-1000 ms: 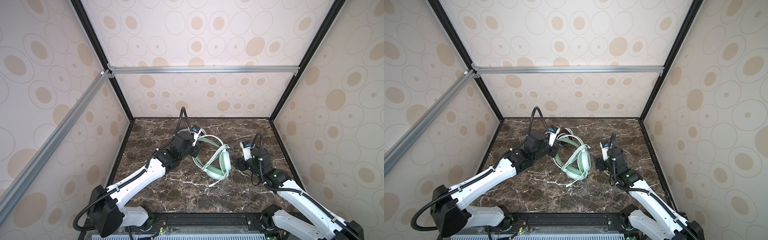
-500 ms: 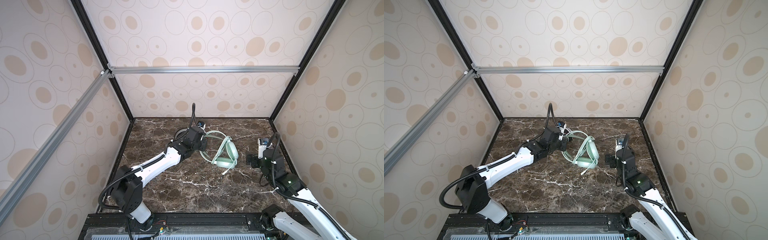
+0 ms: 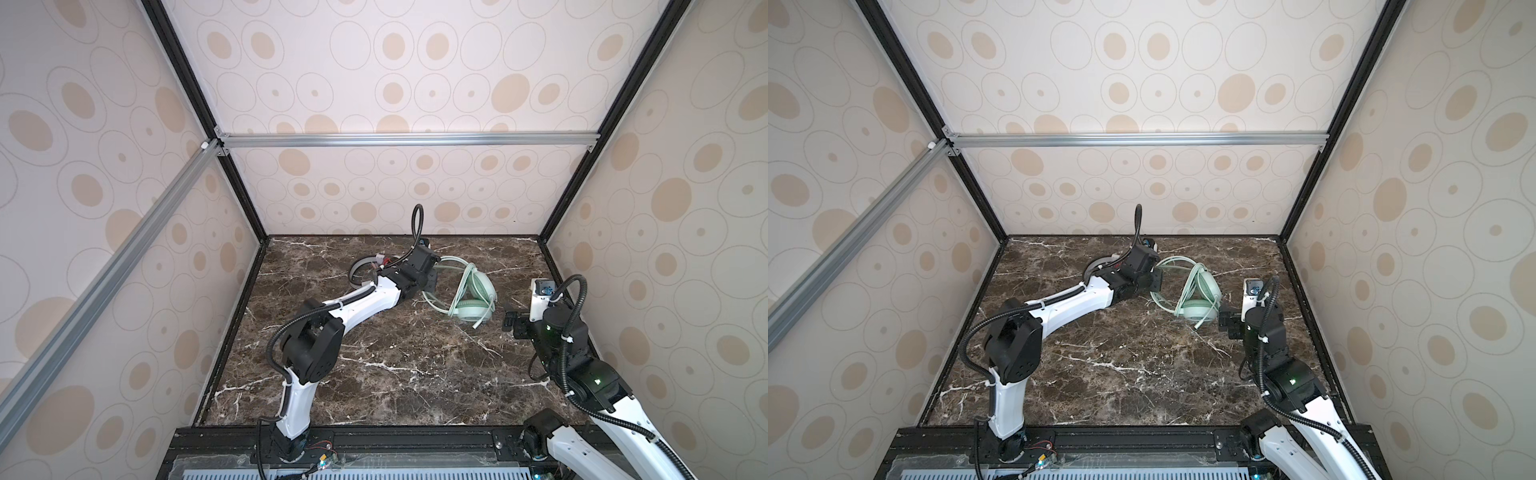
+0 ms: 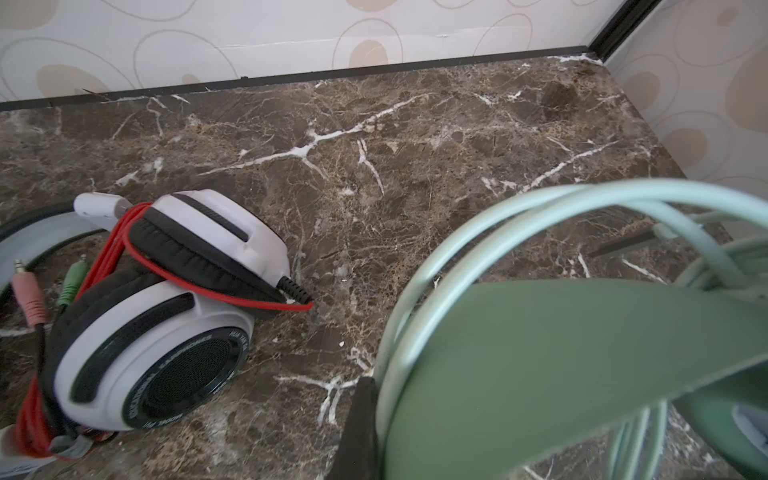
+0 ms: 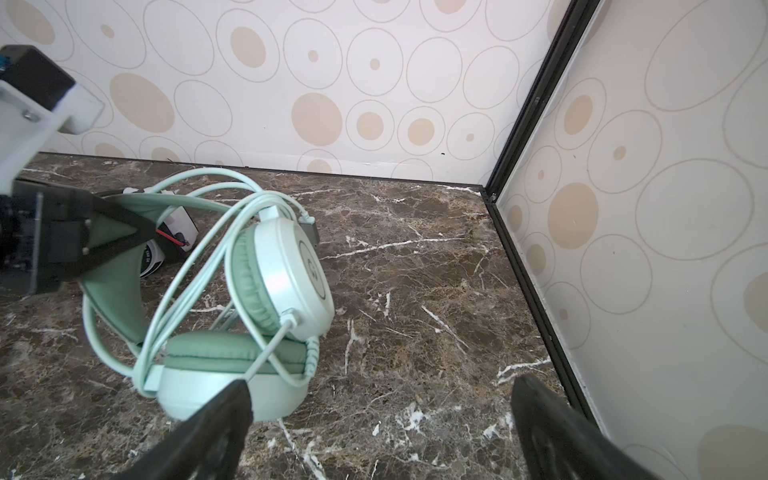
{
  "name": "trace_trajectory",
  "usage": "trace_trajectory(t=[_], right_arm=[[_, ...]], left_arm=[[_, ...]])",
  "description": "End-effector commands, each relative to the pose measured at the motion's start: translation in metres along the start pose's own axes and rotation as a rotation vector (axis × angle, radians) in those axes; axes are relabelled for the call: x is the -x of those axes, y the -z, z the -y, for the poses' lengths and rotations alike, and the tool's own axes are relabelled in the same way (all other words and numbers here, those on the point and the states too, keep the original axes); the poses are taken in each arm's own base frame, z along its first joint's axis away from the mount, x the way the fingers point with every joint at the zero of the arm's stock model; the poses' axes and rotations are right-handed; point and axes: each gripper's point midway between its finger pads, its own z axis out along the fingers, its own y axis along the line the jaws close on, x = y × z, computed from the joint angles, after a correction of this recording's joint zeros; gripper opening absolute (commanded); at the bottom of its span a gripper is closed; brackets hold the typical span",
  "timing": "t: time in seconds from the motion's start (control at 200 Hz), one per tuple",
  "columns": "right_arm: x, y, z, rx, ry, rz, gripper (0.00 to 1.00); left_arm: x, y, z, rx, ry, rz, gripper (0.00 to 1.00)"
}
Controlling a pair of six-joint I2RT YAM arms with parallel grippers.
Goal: Wrap the headphones
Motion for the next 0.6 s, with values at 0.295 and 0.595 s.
trace_trajectory(t=[0.295,0.595], right_arm=[[0.009,0.005,0.005,-0.010,-0.015,0.034,1.00],[0.013,0.012,0.008,0.000,-0.032,0.064,1.00]], left_arm=[[0.033,-0.031,0.032,-0.038,0.103,0.041,0.00],[0.018,-0.058,0.039,-0.056,0.091,0.013,0.00]])
